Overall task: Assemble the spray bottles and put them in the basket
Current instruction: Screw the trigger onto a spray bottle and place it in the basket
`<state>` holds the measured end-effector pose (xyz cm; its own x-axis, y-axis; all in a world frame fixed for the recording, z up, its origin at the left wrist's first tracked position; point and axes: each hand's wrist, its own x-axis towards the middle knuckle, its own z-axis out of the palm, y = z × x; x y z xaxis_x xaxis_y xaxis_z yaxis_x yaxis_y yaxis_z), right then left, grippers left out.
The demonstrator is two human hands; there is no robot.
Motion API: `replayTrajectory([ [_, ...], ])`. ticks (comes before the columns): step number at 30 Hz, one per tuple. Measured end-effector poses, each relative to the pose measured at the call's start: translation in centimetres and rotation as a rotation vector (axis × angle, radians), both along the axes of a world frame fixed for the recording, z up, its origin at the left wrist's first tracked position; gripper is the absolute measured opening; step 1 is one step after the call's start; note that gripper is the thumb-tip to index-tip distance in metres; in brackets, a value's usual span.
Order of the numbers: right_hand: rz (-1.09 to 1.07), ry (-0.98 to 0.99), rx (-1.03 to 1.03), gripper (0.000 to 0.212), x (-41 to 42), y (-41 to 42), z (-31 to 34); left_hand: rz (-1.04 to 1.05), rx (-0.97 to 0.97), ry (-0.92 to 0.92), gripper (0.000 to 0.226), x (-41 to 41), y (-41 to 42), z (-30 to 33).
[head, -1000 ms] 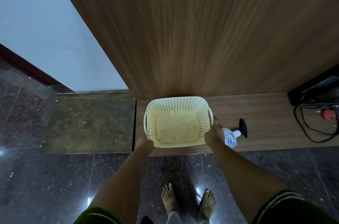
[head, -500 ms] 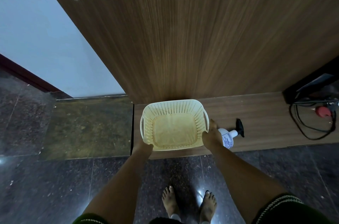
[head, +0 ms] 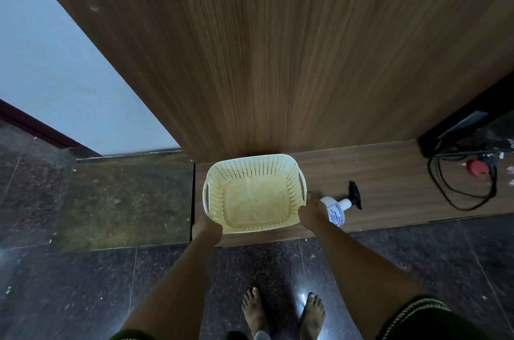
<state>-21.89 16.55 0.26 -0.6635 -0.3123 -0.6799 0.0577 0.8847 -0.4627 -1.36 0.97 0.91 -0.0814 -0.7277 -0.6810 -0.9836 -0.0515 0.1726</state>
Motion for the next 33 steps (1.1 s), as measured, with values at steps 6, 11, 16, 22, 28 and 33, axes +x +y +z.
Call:
replayTrajectory([
  [6, -0.122, 0.258, -0.166, 0.048, 0.1, 2.1, 0.2, 0.003, -0.266, 0.148, 0.076, -0.8, 2.4, 0.9],
  [11, -0.277, 0.327, -0.048, 0.057, -1.5, 6.9, -0.8, -0.479, -0.510, 0.344, 0.070, -4.3, 7.5, 1.3],
  [16, -0.324, 0.247, 0.217, 0.065, -4.0, 10.4, -1.7, -0.854, -0.267, 0.606, 0.044, -9.3, 12.8, 1.1],
  [22, -0.295, 0.076, 0.178, 0.056, -7.0, 12.0, -3.5, -0.845, -0.030, 0.675, 0.060, -15.7, 16.2, -0.1],
  [28, -0.377, -0.117, 0.123, 0.042, -8.9, 12.6, -6.8, -1.007, -0.036, 0.374, 0.075, -20.4, 16.5, -4.3],
  [33, -0.533, -0.276, -0.022, 0.041, -10.7, 11.0, -8.8, -1.007, -0.026, 0.134, 0.084, -23.0, 16.3, -7.2],
])
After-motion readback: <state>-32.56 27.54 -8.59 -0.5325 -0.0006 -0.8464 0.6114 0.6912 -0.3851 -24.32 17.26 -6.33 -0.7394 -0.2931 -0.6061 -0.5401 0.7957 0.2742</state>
